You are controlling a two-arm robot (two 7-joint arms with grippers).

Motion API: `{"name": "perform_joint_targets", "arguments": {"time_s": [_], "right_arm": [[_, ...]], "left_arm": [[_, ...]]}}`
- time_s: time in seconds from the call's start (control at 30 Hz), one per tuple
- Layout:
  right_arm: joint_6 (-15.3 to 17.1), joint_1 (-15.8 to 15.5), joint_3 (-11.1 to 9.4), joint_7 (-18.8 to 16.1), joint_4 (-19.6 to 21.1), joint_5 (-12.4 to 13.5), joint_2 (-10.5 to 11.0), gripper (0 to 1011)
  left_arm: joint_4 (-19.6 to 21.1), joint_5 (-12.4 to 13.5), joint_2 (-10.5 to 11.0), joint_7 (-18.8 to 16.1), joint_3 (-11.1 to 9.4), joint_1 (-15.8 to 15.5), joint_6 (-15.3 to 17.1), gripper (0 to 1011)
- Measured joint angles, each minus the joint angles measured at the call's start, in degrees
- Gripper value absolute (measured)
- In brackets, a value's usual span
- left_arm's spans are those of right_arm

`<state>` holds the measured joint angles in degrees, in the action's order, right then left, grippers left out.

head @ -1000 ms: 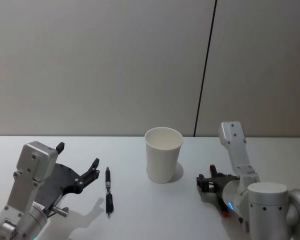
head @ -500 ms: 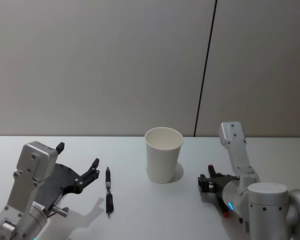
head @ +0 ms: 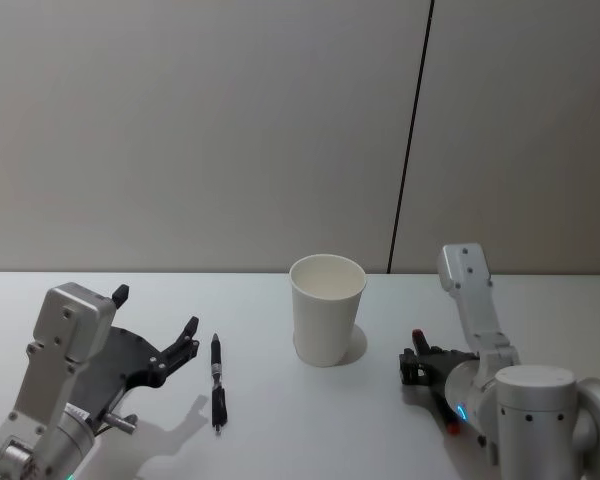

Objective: Place the pen into the pen holder.

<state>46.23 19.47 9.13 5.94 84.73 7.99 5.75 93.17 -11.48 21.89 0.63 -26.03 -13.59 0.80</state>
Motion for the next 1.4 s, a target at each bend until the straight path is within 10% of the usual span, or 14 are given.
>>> {"name": "perform_joint_targets", "arguments": {"time_s": [1.4], "right_arm": [[0.0, 0.01, -0.01, -0.03, 0.01, 0.02, -0.02, 207]], "left_arm": [[0.0, 0.0, 0.0, 0.0, 0.0, 0.0, 0.0, 1002]]}}
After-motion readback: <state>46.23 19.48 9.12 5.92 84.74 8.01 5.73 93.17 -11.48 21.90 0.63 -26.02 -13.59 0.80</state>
